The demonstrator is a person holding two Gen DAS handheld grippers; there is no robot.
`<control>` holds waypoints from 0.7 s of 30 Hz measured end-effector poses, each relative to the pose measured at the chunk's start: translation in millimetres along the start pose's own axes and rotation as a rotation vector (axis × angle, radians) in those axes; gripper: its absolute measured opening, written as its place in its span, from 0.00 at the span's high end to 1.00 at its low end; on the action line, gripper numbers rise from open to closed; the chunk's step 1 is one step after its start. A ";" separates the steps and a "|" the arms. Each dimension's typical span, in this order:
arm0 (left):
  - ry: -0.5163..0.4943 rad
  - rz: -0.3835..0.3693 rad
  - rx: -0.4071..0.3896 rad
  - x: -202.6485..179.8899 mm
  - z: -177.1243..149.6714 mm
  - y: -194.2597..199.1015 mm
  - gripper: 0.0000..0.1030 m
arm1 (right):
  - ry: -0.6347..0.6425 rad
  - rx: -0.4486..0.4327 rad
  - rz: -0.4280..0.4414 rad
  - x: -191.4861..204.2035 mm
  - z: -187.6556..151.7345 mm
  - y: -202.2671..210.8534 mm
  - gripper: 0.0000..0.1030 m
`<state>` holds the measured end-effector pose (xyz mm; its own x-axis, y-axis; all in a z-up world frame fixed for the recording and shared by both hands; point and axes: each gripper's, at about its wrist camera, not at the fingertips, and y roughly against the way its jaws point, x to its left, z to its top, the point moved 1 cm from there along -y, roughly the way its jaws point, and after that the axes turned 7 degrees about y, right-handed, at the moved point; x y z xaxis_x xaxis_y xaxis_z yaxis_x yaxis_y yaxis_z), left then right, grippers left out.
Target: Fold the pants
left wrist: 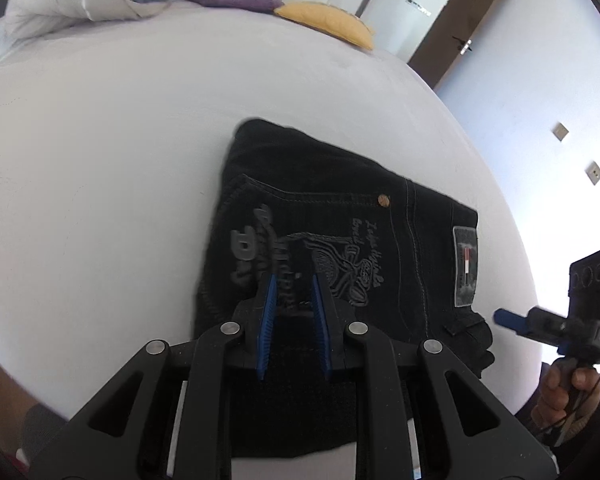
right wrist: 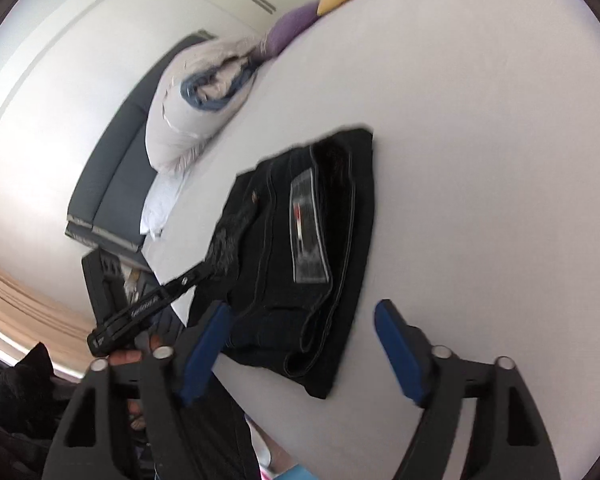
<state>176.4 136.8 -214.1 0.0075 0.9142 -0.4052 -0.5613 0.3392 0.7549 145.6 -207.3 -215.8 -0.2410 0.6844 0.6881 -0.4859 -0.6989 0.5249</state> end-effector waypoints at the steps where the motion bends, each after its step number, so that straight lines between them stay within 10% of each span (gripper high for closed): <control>1: 0.002 0.010 -0.010 1.7 4.8 8.4 0.55 | -0.004 -0.009 -0.005 -0.9 4.8 2.9 0.23; 3: 0.022 0.012 -0.043 13.7 13.5 19.2 0.01 | -0.017 -0.011 -0.008 -5.5 14.8 2.1 0.23; 16: -0.065 -0.044 0.224 32.3 53.4 -19.7 0.02 | -0.175 0.128 -0.045 -34.9 40.2 -61.7 0.23; 21: -0.093 -0.014 0.289 28.3 47.7 -40.1 0.31 | -0.186 0.155 -0.029 -35.4 46.0 -73.5 0.34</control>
<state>238.6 159.7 -231.2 0.0963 0.9209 -0.3776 -0.3021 0.3885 0.8705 228.5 -189.7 -255.6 -0.0626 0.6644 0.7448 -0.3520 -0.7130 0.6064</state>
